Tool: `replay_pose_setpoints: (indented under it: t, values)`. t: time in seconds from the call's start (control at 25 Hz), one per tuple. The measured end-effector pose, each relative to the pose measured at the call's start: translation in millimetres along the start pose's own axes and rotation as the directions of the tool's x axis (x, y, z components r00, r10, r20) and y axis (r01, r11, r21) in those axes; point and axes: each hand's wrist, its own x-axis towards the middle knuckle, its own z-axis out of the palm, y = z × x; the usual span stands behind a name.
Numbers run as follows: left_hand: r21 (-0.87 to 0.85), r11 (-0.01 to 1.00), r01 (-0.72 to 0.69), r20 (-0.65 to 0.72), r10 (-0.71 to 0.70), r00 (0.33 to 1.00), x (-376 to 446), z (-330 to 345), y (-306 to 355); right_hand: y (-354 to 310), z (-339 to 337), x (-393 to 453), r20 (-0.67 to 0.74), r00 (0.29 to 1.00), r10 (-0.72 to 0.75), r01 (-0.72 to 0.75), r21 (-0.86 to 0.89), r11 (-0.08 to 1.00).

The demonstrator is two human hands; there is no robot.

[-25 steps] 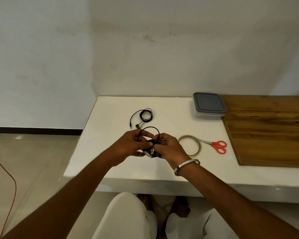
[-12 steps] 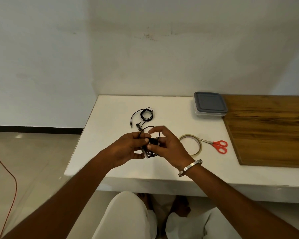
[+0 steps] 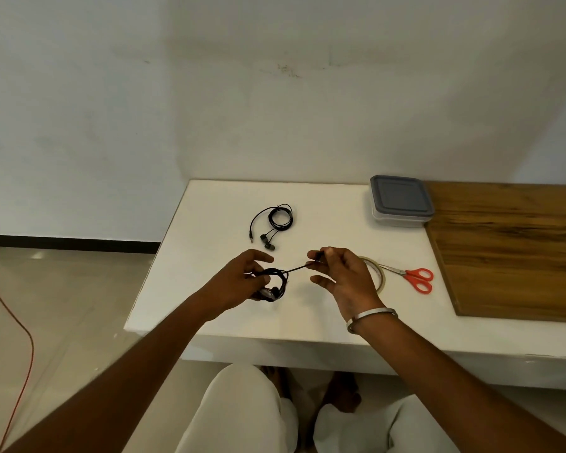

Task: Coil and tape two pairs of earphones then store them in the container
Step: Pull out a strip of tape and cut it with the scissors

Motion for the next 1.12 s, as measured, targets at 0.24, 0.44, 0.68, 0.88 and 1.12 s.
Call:
replay_pose_setpoints:
  t: [0.24, 0.44, 0.68, 0.88, 1.12]
  values:
    - [0.010, 0.995, 0.101, 0.019, -0.101, 0.995, 0, -1, -20, 8, -1, 16, -0.076, 0.990, 0.121, -0.129, -0.113, 0.985]
    - [-0.108, 0.975, 0.194, -0.056, -0.201, 0.978, 7, 5, -24, 32, -7, 24, 0.110, 0.992, -0.064, 0.127, -0.819, 0.560]
    - [0.320, 0.928, 0.192, -0.290, -0.097, 0.952, 15, 4, -37, 55, 2, 24, 0.272, 0.959, -0.083, 0.283, -0.937, 0.206]
    - [0.493, 0.854, 0.165, -0.300, -0.011, 0.954, 19, 2, -40, 48, 0, 29, 0.281, 0.959, -0.029, 0.279, -0.929, 0.244]
    - [0.364, 0.914, 0.177, -0.240, -0.092, 0.966, 20, -3, -29, 14, -34, 32, 0.223, 0.962, -0.155, 0.262, -0.911, 0.318]
